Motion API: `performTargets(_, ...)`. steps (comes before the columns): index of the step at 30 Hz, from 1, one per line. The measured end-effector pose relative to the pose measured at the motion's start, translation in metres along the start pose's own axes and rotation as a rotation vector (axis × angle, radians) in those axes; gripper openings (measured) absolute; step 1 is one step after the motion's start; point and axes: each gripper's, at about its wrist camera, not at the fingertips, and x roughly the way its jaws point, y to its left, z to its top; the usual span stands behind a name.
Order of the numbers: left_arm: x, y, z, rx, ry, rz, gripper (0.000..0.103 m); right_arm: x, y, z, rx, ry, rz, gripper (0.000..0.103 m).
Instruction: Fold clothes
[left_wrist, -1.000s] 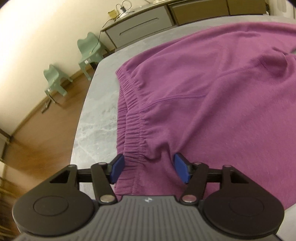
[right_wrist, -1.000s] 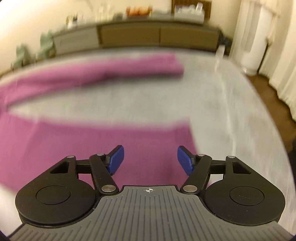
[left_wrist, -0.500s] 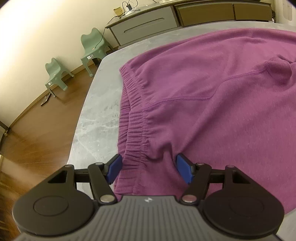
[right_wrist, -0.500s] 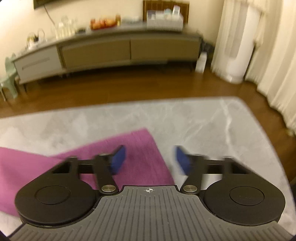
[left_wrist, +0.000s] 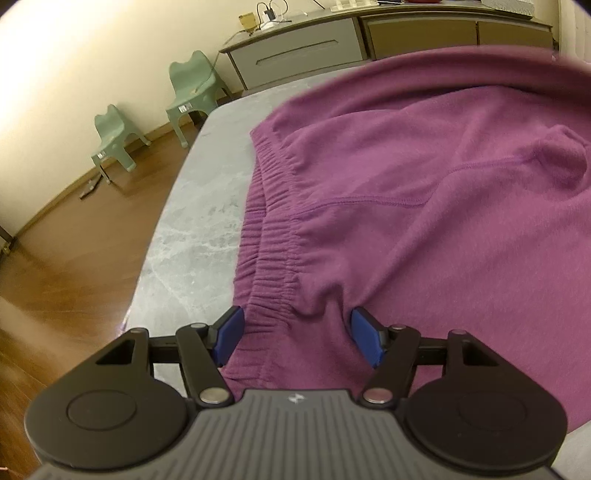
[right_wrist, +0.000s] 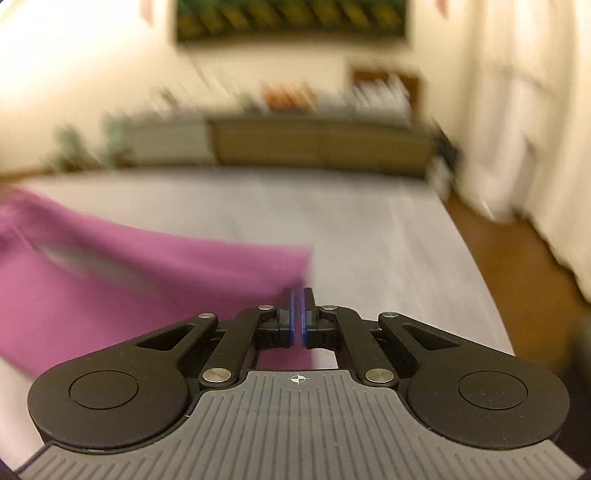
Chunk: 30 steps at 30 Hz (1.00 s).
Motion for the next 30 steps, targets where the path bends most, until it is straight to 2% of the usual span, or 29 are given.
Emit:
performTargets(2,-0.012,-0.001,0.008,-0.045,-0.019,-0.028,0.056,-0.002,-0.003,-0.018,0.065,0.045,-0.035,0.003)
performTargets(4,-0.031,-0.003,0.019,-0.112,-0.085,-0.084,0.057,-0.008,-0.002,-0.023,0.125,0.046,-0.027,0.004)
performTargets(5,-0.041,-0.004,0.025,-0.146,-0.118,-0.115,0.058,-0.011,0.000,-0.024,0.148,0.038,-0.018,0.004)
performTargets(8,-0.050,-0.015,0.056,-0.244,-0.174,-0.253,0.068,-0.013,0.014,-0.021,0.174,0.017,-0.023,0.017)
performTargets(9,-0.045,-0.020,0.069,-0.275,-0.174,-0.292,0.073,-0.014,0.020,-0.020,0.185,0.009,-0.023,0.018)
performTargets(11,-0.024,-0.029,0.094,-0.336,-0.150,-0.354,0.074,-0.012,0.028,-0.015,0.234,0.000,-0.005,0.024)
performTargets(13,0.006,-0.034,0.113,-0.415,-0.098,-0.384,0.074,-0.013,0.032,-0.016,0.326,0.000,0.064,0.048)
performTargets(14,0.022,-0.034,0.120,-0.466,-0.069,-0.398,0.074,-0.013,0.034,-0.017,0.371,0.000,0.098,0.050)
performTargets(16,0.052,-0.034,0.128,-0.571,-0.030,-0.437,0.072,-0.005,0.037,-0.020,0.443,0.012,0.143,0.054)
performTargets(19,0.072,-0.033,0.130,-0.652,-0.025,-0.484,0.066,0.009,0.037,-0.023,0.553,0.046,0.183,0.059)
performTargets(20,0.077,-0.032,0.130,-0.675,-0.026,-0.497,0.060,0.014,0.034,-0.025,0.584,0.067,0.174,0.060)
performTargets(21,0.081,-0.032,0.130,-0.694,-0.030,-0.510,0.044,0.017,0.032,-0.028,0.609,0.077,0.161,0.060)
performTargets(23,0.081,-0.029,0.128,-0.712,-0.052,-0.531,0.024,0.021,0.028,-0.034,0.663,0.090,0.130,0.060)
performTargets(24,0.081,-0.029,0.129,-0.718,-0.056,-0.540,0.019,0.019,0.028,-0.037,0.684,0.077,0.114,0.061)
performTargets(28,0.079,-0.026,0.127,-0.725,-0.062,-0.555,0.024,0.026,0.027,-0.043,0.739,0.068,0.141,0.060)
performTargets(30,0.079,-0.025,0.121,-0.741,-0.059,-0.563,0.032,0.033,0.025,-0.041,0.748,0.067,0.131,0.060)
